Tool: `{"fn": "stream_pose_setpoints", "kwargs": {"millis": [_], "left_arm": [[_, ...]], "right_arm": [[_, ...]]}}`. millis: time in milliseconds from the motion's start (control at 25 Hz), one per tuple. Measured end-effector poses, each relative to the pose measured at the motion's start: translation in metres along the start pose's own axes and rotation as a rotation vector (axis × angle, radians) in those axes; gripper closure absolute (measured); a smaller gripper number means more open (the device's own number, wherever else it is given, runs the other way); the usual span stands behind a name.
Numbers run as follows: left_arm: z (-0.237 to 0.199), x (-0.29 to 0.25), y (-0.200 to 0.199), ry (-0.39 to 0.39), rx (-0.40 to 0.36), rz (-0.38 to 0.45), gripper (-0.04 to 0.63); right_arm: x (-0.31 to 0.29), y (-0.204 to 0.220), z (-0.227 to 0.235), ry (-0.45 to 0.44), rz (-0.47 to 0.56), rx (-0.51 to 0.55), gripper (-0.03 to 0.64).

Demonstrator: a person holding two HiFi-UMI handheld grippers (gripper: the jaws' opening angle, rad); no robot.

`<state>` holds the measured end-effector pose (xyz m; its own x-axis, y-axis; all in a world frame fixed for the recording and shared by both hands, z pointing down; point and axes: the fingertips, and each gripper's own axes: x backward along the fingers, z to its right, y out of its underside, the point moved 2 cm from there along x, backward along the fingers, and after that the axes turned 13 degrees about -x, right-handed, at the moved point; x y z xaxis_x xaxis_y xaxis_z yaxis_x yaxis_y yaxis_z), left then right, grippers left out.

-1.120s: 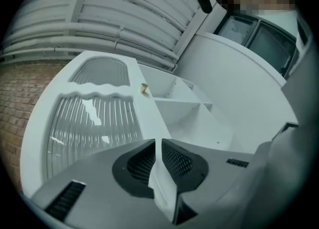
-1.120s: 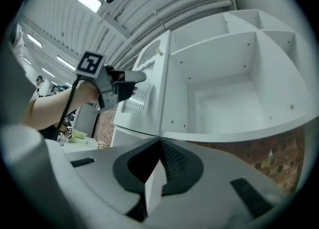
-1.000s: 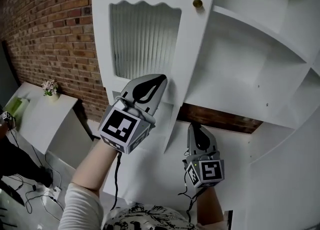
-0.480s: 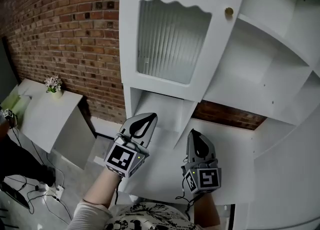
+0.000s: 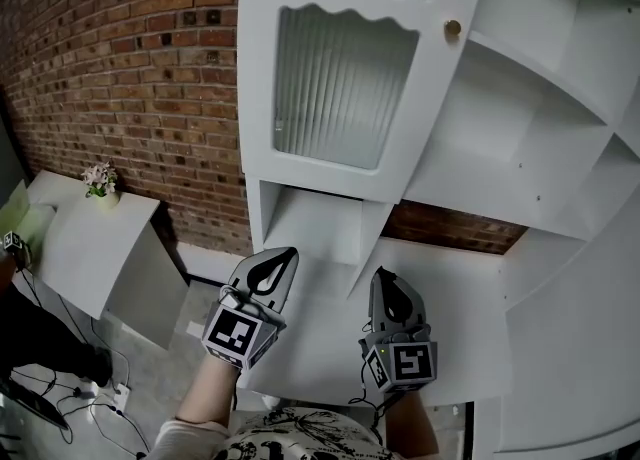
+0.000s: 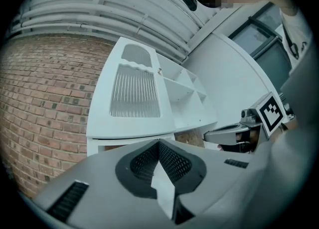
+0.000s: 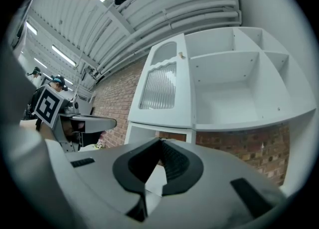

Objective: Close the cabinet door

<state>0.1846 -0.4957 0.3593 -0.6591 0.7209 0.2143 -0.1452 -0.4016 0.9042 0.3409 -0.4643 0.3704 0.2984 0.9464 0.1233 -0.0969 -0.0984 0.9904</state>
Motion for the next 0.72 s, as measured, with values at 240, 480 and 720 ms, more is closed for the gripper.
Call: {"fn": "stream_pose_setpoints", "kwargs": {"millis": [240, 480, 720], "left_arm": [[0.008, -0.001, 0.005, 0.039, 0.021, 0.005, 0.583], [0.01, -0.005, 0.003, 0.06, 0.049, -0.015, 0.583], [0.006, -0.01, 0.013, 0.045, 0.054, -0.019, 0.583]], "right_arm": [[0.001, 0.004, -0.001, 0.006, -0.025, 0.035, 0.612], [-0.006, 0.005, 0.002, 0.0, -0.027, 0.022, 0.612], [-0.014, 0.003, -0.001, -0.019, -0.027, 0.019, 0.612]]}}
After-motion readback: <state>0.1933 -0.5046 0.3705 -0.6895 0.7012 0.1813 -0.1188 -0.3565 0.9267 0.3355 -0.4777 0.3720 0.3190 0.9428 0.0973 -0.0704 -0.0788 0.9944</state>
